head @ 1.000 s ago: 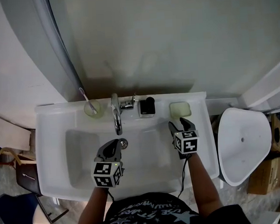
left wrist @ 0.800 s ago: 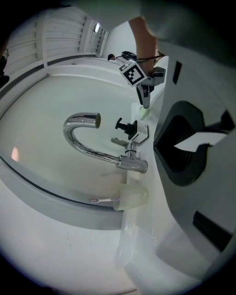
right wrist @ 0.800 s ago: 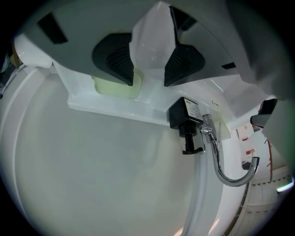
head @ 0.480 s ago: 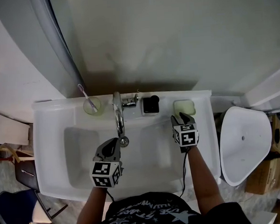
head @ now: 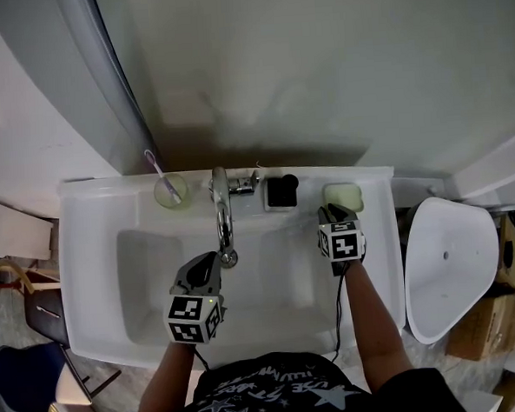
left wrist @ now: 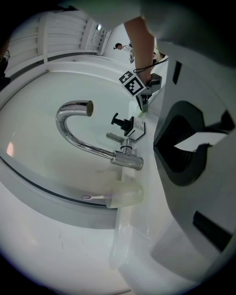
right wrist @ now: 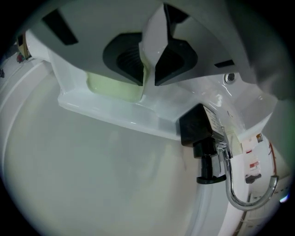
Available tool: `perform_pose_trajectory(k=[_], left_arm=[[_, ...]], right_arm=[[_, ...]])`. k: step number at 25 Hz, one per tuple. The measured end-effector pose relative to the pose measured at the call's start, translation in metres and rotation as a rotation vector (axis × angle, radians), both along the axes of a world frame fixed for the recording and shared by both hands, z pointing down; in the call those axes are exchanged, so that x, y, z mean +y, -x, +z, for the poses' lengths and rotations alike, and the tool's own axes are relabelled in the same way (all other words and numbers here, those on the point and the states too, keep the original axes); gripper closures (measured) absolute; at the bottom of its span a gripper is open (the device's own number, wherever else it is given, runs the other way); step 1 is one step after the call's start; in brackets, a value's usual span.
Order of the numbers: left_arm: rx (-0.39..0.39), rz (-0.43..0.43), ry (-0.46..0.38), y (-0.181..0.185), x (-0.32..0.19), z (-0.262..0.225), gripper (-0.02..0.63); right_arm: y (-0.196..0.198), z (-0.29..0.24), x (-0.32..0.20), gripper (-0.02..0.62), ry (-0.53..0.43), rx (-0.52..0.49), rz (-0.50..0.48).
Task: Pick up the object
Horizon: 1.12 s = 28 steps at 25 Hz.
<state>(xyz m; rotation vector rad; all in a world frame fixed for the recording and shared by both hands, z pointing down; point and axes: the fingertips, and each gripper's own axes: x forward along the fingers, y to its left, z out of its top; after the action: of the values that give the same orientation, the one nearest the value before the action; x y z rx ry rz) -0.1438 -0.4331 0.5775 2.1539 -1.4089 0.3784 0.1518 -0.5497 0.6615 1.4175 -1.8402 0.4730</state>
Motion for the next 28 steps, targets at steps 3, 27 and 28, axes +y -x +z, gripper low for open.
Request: perform_pose_trajectory(k=[3, 27, 28], left_arm=[[-0.001, -0.002, 0.005, 0.001, 0.0, 0.002, 0.591], [0.0, 0.008, -0.062, -0.012, 0.028, -0.034, 0.591], [-0.002, 0.009, -0.069, -0.014, 0.032, -0.038, 0.591]], right_arm=[[-0.004, 0.001, -0.002, 0.539, -0.005, 0.029, 0.018], [0.0, -0.061, 0.025, 0.56, -0.106, 0.003, 0.006], [-0.001, -0.067, 0.03, 0.56, -0.116, -0.001, 0.003]])
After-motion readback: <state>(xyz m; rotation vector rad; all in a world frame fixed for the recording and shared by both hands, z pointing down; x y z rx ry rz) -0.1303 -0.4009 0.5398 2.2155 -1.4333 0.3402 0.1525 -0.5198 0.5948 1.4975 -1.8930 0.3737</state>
